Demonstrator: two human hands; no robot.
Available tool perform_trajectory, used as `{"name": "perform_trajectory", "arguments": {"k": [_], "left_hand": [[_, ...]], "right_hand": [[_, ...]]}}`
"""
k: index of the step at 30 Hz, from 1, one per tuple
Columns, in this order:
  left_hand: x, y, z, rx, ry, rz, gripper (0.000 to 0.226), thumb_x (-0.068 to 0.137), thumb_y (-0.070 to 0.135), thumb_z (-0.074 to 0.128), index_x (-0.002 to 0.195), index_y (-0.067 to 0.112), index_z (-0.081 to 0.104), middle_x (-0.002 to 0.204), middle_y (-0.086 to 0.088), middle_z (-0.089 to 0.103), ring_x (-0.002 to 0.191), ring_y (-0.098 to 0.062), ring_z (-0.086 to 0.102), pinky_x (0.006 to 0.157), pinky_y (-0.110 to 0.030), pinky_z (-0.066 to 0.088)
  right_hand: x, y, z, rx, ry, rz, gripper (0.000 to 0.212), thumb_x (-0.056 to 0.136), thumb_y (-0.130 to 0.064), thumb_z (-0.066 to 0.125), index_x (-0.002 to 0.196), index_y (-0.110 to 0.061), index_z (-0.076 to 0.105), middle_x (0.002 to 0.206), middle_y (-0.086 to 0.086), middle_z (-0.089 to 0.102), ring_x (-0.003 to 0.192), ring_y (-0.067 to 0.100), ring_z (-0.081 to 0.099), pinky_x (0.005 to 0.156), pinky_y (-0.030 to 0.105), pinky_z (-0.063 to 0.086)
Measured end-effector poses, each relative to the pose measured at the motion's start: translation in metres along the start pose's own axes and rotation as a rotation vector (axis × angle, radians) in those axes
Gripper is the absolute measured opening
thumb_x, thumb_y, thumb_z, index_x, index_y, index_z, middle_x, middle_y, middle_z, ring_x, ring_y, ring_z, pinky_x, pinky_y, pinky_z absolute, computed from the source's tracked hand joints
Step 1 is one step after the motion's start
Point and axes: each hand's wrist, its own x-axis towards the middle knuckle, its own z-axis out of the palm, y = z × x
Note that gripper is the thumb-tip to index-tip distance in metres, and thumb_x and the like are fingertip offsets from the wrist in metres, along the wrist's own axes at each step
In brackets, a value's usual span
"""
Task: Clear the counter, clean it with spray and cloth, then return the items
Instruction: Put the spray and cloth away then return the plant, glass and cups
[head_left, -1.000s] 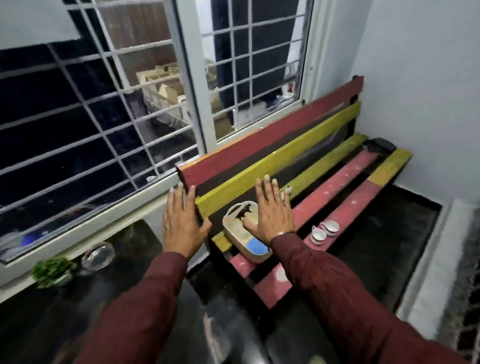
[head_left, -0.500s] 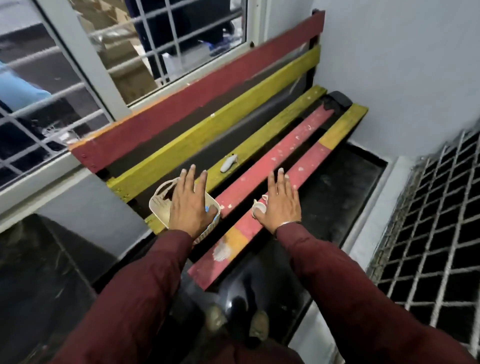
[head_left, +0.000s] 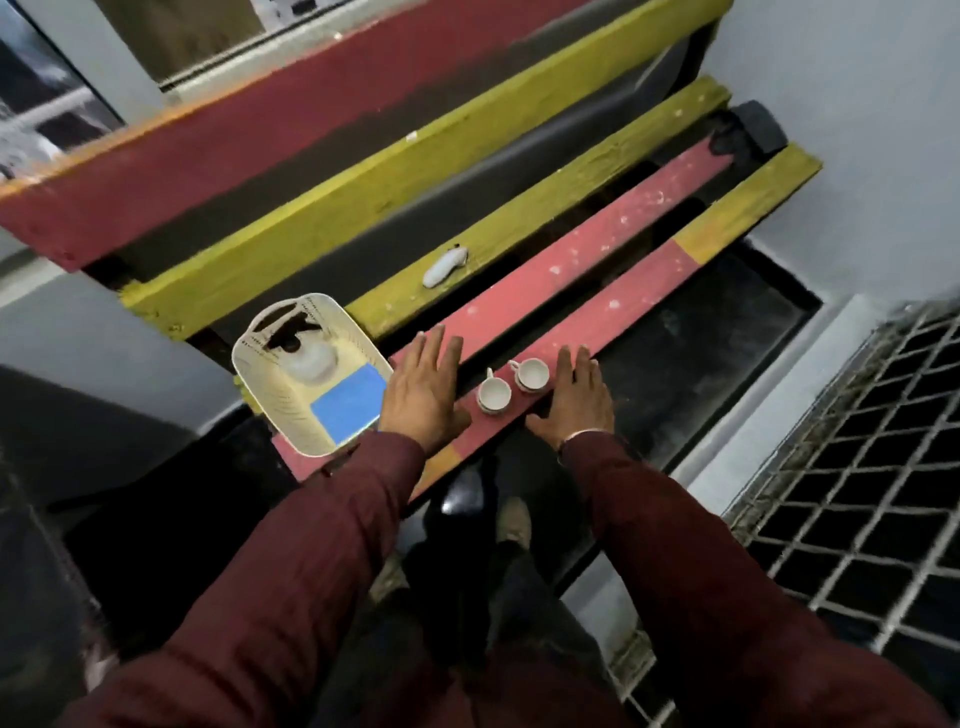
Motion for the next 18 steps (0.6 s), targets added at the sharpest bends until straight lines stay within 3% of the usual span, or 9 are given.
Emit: {"name": "perform_trajectory", "arguments": {"k": [5, 9, 13, 18], "left_hand": [[0.044, 0.015, 0.059, -0.073, -0.077, -0.091, 0.103, 0.074, 0.035, 0.083, 0.157, 0.009, 0.028, 0.164, -0.020, 0.024, 0.149, -0.040, 0.025, 0.119, -0.046, 0.026], [0.079, 0.023, 0.119, -0.142, -0.109, -0.141, 0.104, 0.076, 0.047, 0.080, 0.157, 0.008, 0.029, 0.160, -0.029, 0.027, 0.145, -0.044, 0.031, 0.114, -0.049, 0.034], [0.109, 0.024, 0.174, -0.092, -0.222, -0.170, 0.107, 0.077, 0.053, 0.078, 0.160, 0.017, 0.019, 0.163, -0.026, 0.020, 0.145, -0.043, 0.032, 0.111, -0.047, 0.039], [0.121, 0.007, 0.216, -0.043, -0.339, -0.221, 0.083, 0.090, 0.043, 0.069, 0.158, 0.028, 0.024, 0.158, -0.026, 0.031, 0.129, -0.044, 0.050, 0.097, -0.045, 0.048]], "right_hand": [[0.057, 0.027, 0.037, -0.033, -0.078, -0.060, 0.113, 0.067, -0.044, 0.075, 0.151, -0.012, 0.006, 0.158, 0.016, 0.003, 0.144, 0.034, 0.013, 0.115, 0.044, 0.025], [0.095, 0.049, 0.072, -0.068, -0.125, -0.103, 0.113, 0.067, -0.042, 0.076, 0.151, -0.012, 0.006, 0.158, 0.017, 0.004, 0.142, 0.035, 0.019, 0.110, 0.045, 0.031], [0.133, 0.062, 0.115, -0.048, -0.181, -0.119, 0.114, 0.066, -0.041, 0.079, 0.151, -0.013, 0.008, 0.158, 0.016, 0.003, 0.138, 0.037, 0.026, 0.104, 0.046, 0.038], [0.166, 0.061, 0.163, -0.053, -0.208, -0.146, 0.103, 0.074, -0.040, 0.074, 0.151, -0.019, 0.009, 0.158, 0.015, 0.006, 0.131, 0.039, 0.036, 0.092, 0.046, 0.044]]}}
